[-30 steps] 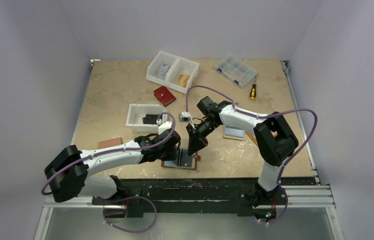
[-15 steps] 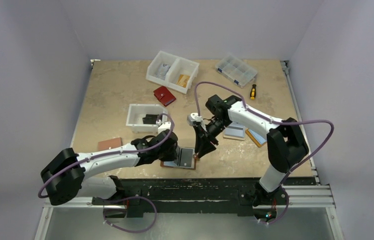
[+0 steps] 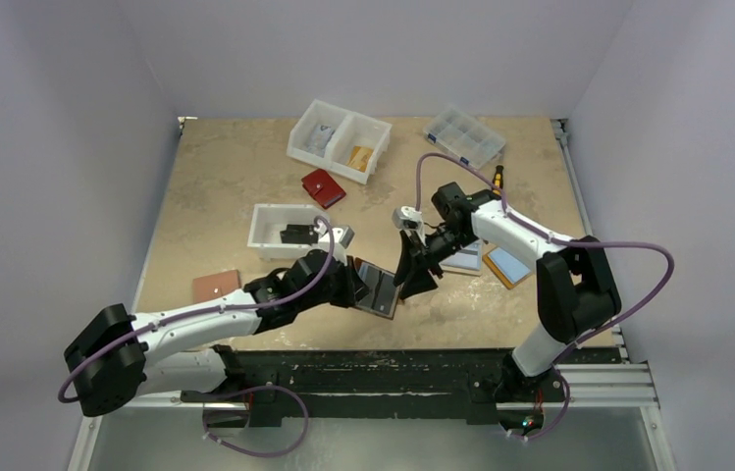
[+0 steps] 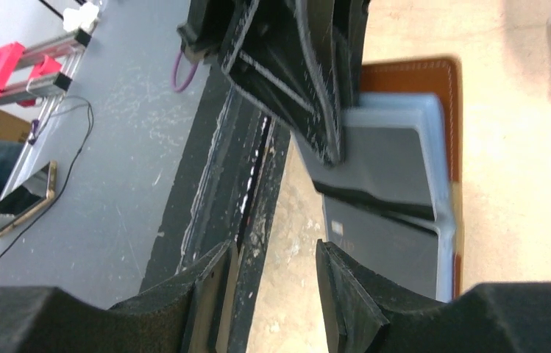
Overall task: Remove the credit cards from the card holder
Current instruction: Remove the credit card from the card holder.
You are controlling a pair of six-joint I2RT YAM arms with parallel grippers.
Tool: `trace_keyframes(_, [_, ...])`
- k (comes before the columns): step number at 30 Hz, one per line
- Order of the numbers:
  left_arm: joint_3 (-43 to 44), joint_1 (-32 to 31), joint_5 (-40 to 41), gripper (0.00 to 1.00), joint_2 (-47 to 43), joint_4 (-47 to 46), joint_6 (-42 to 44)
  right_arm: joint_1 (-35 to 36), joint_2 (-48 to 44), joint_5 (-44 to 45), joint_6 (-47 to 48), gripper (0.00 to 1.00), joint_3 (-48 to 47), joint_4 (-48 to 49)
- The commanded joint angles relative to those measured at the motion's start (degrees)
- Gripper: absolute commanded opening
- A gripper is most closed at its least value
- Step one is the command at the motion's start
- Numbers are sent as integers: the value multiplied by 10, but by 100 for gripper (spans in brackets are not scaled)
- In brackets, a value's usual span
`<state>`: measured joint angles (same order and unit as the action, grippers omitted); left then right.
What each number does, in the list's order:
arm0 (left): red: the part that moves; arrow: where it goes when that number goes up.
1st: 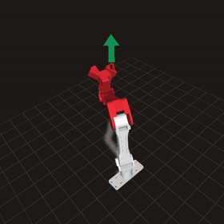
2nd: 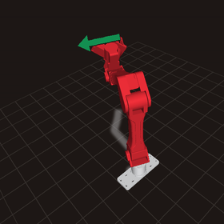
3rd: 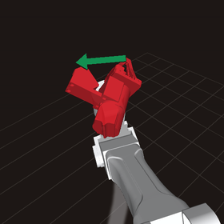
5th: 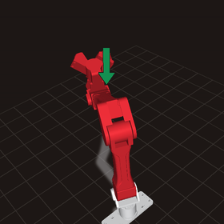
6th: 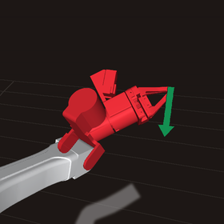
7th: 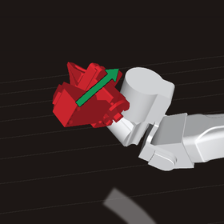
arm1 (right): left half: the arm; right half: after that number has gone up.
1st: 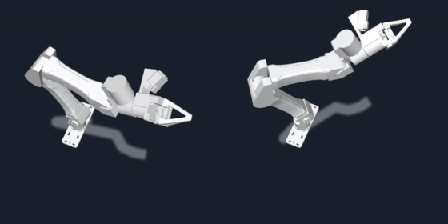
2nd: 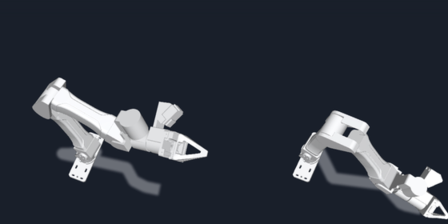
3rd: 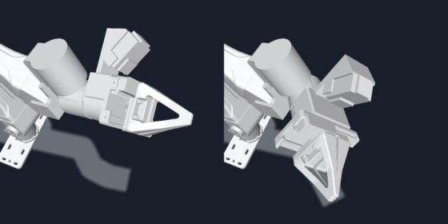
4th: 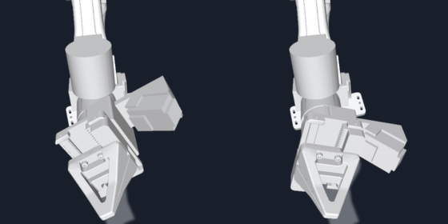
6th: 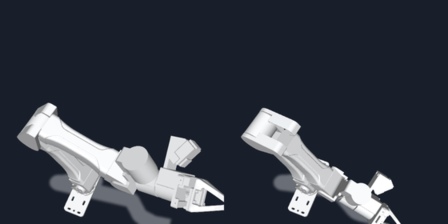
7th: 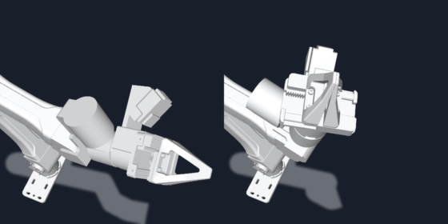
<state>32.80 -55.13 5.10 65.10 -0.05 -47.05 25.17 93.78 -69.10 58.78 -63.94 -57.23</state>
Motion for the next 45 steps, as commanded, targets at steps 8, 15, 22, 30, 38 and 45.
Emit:
trace_keyframes(8, [27, 1, -37, 0, 21, -118, 44, -40, 41, -62, -85, 50, -8, 52])
trace_keyframes(15, [12, 0, -41, 0, 8, -153, 47, -46, 57, -72, -85, 49, -14, 44])
trace_keyframes(22, [2, -1, -48, 0, 11, -192, 44, -57, 60, -110, -108, 50, -13, 50])
trace_keyframes(30, [0, -3, -65, 0, 10, -223, 42, -78, 63, -149, -160, 50, -8, 78])
trace_keyframes(38, [-2, -4, -73, 0, 21, -255, 29, -83, 65, -175, -187, 44, -3, 93])
trace_keyframes(45, [-6, -4, -66, 0, 21, -260, 22, -87, 65, -182, -204, 27, 0, 105])
